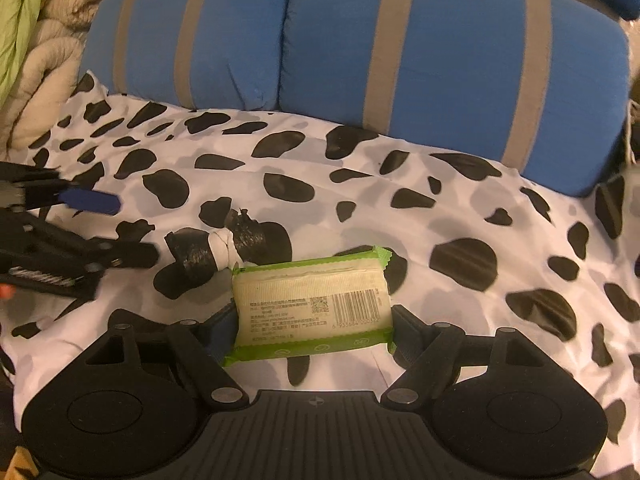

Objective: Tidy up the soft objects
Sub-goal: 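Grasp the black bag bundle with the left gripper while the right holds the wipes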

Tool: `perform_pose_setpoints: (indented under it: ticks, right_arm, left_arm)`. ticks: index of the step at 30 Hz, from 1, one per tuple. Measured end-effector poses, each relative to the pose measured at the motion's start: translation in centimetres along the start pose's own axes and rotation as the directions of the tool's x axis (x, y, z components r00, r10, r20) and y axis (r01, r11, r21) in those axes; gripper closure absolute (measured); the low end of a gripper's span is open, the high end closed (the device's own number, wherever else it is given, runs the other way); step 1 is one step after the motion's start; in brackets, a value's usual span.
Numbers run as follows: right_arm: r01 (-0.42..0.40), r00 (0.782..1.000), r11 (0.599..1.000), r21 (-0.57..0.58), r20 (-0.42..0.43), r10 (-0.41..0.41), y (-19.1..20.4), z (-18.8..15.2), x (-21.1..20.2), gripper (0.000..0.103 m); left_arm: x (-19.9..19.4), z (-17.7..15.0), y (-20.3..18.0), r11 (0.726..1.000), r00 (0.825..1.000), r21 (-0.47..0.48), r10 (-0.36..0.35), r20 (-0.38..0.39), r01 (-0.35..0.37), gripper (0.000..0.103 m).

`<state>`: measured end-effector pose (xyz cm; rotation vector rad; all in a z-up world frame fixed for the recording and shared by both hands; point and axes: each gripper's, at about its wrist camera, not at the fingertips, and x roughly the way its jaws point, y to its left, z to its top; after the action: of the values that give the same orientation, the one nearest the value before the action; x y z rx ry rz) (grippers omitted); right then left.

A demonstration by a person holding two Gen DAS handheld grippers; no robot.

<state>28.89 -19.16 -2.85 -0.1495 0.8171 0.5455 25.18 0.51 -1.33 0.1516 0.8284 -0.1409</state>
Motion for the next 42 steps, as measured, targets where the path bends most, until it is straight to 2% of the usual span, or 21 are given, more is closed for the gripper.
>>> perform_pose_setpoints:
  ticks: [6,16,21,23,29,42]
  right_arm:
    - [0.013,1.000,0.999,0.031,-0.005,-0.013,-1.2,-0.5,-1.5,0.022]
    - [0.018,1.000,0.999,0.052,-0.002,-0.018,-2.2,-0.6,-2.0,0.022]
    - [0.019,1.000,0.998,0.055,-0.010,-0.019,-2.6,-0.7,-1.8,0.022]
    - [0.019,1.000,0.998,0.056,-0.010,-0.018,-2.6,-0.7,-1.8,0.022]
    - [0.024,1.000,0.998,0.054,-0.007,-0.024,-2.6,-0.6,-1.7,0.022]
    - [0.060,0.998,0.996,0.060,-0.015,-0.059,-2.4,-1.1,-1.8,0.022]
  left_arm:
    - [3.4,0.4,-0.2,0.999,0.999,0.050,-0.015,-0.038,0.017,0.030]
    - [7.2,0.1,0.6,0.994,0.995,0.070,-0.075,-0.073,0.080,0.031]
    - [8.6,0.2,1.0,0.992,0.990,0.045,-0.112,-0.086,0.117,0.043]
    - [9.1,0.1,1.2,0.990,0.987,0.027,-0.133,-0.095,0.136,0.056]
    - [8.5,-0.1,0.9,0.992,0.990,0.037,-0.119,-0.072,0.121,0.062]
    - [4.9,0.6,-0.4,0.988,0.992,0.102,-0.119,0.037,0.115,0.063]
